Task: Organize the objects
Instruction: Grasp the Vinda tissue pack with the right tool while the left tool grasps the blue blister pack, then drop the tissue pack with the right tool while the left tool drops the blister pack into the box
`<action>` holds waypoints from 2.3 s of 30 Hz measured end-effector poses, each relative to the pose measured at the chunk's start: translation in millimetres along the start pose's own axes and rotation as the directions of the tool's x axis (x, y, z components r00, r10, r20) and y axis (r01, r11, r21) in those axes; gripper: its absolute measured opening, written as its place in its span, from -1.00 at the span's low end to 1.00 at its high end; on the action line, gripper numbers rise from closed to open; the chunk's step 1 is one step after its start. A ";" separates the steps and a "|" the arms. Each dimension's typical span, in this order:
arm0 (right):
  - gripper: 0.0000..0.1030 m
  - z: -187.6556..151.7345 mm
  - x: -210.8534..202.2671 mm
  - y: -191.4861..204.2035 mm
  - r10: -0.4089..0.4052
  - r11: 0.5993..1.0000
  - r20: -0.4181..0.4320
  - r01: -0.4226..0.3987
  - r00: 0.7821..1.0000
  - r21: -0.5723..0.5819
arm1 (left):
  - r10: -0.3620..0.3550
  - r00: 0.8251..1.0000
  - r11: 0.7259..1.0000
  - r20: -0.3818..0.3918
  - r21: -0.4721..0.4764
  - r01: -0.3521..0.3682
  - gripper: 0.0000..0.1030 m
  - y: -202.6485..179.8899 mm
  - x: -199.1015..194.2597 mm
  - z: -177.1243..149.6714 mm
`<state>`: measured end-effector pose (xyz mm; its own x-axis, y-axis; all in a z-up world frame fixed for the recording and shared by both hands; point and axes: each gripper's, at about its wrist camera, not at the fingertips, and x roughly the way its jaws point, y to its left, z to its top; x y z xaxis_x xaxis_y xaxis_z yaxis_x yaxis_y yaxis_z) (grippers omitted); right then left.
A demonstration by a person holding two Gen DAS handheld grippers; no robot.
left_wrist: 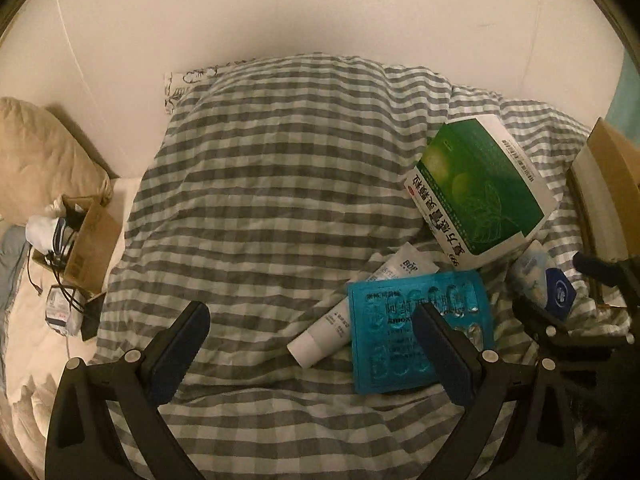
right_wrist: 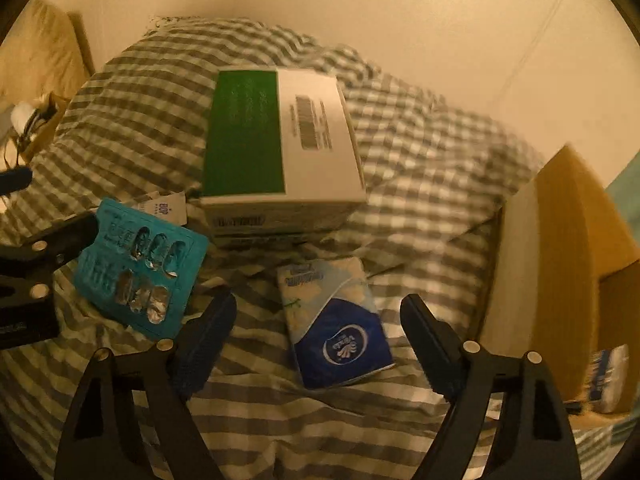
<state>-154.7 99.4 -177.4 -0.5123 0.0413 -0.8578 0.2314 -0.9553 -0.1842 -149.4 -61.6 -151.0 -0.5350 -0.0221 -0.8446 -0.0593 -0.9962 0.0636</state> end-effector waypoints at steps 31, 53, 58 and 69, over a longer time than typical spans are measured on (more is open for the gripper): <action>0.10 -17.5 -5.4 -44.0 0.112 0.975 0.027 -0.115 0.993 0.192 | -0.156 0.979 0.986 -0.132 0.036 0.162 0.98 -69.6 41.8 -6.6; 0.10 -20.5 -138.6 -49.6 0.096 0.986 0.180 -0.118 0.979 0.116 | -0.141 0.987 0.990 0.076 0.012 0.141 0.96 -22.0 -136.6 -17.0; 0.10 -28.5 -216.5 -72.2 0.068 0.989 0.274 -0.101 0.959 0.109 | -0.159 0.966 0.987 0.204 0.036 0.155 0.96 -28.8 -210.0 -4.1; 0.10 -49.3 -330.6 -142.8 -0.084 0.988 0.402 0.023 0.912 0.153 | -0.254 0.905 0.962 0.342 0.186 0.200 0.96 -112.9 -289.2 25.3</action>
<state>22.4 236.6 108.8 -0.8190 -0.0003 -0.5737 0.0902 -0.9876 -0.1283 -9.3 59.4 99.5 -0.7571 0.2619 -0.5986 -0.3208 -0.9471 -0.0086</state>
